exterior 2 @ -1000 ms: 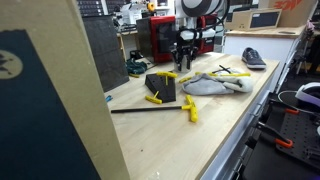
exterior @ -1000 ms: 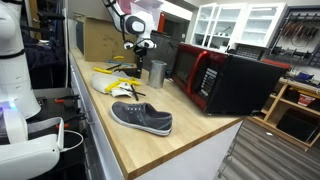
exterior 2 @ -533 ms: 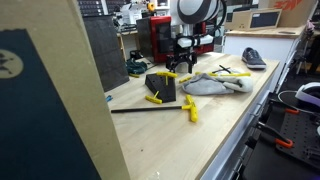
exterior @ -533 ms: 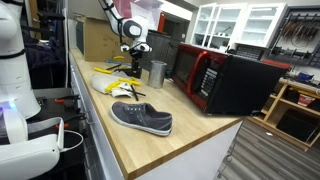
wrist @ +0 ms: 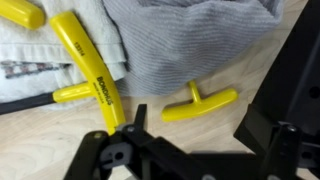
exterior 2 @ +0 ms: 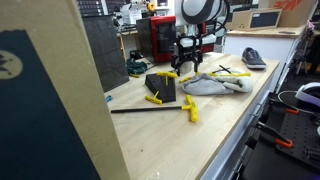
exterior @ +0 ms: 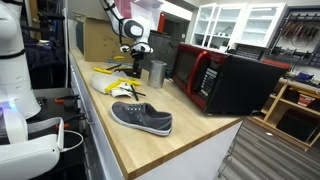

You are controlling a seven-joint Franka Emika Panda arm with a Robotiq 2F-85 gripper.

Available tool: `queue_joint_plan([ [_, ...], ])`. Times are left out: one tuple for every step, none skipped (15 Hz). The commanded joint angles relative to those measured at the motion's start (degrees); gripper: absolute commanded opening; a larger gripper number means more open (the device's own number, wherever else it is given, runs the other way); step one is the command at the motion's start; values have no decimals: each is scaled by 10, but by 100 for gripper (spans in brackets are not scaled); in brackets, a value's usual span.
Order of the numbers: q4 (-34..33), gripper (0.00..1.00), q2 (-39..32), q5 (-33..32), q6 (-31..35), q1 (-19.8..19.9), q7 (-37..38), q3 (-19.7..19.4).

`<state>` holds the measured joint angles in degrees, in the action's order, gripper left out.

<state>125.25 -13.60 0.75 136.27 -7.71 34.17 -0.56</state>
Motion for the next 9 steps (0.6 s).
queue_joint_plan([
  [28,100,19,-23,20,-11,102,-13],
  [33,100,20,-33,32,-14,138,-16],
  [39,100,19,-47,47,-18,178,-20],
  [43,100,19,-62,62,-20,217,-24],
  [46,100,19,-78,76,-22,256,-27],
  [45,100,17,-86,76,-23,286,-28],
  [45,100,14,-92,74,-24,316,-29],
  [45,100,13,-94,72,-23,336,-28],
  [45,100,13,-92,69,-22,353,-25],
])
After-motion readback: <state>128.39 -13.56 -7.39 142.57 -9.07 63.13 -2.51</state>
